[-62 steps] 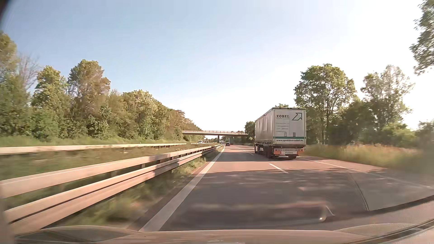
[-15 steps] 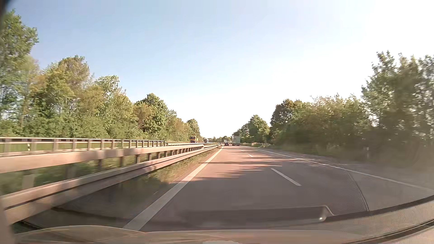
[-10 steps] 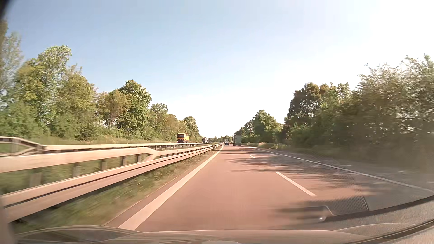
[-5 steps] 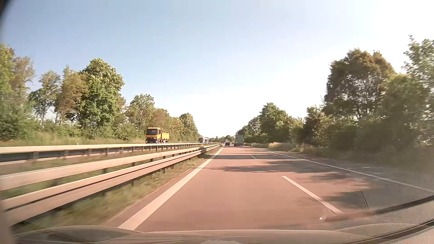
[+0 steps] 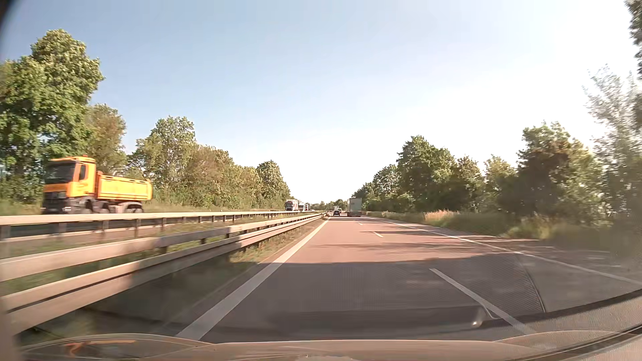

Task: Follow the waypoints while adhering to traffic rules and regulations

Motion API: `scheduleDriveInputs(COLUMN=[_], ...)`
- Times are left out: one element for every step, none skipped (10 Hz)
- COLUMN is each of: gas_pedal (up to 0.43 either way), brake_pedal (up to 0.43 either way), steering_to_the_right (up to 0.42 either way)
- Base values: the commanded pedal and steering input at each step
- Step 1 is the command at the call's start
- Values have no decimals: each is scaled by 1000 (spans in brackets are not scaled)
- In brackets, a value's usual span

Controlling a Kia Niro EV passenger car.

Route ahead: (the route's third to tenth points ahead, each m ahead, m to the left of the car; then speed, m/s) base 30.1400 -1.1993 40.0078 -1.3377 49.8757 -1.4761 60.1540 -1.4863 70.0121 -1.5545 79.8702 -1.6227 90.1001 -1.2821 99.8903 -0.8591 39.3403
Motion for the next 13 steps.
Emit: scheduleDriveInputs(gas_pedal=[299,280,260,260,260,260,260,260,260,260,260,260,260], brake_pedal=[12,6,12,12,12,12,12,12,12,12,12,12,12], steering_to_the_right=[-1,-1,-1,-1,0,-1,0,0,0,0,0,0,0])
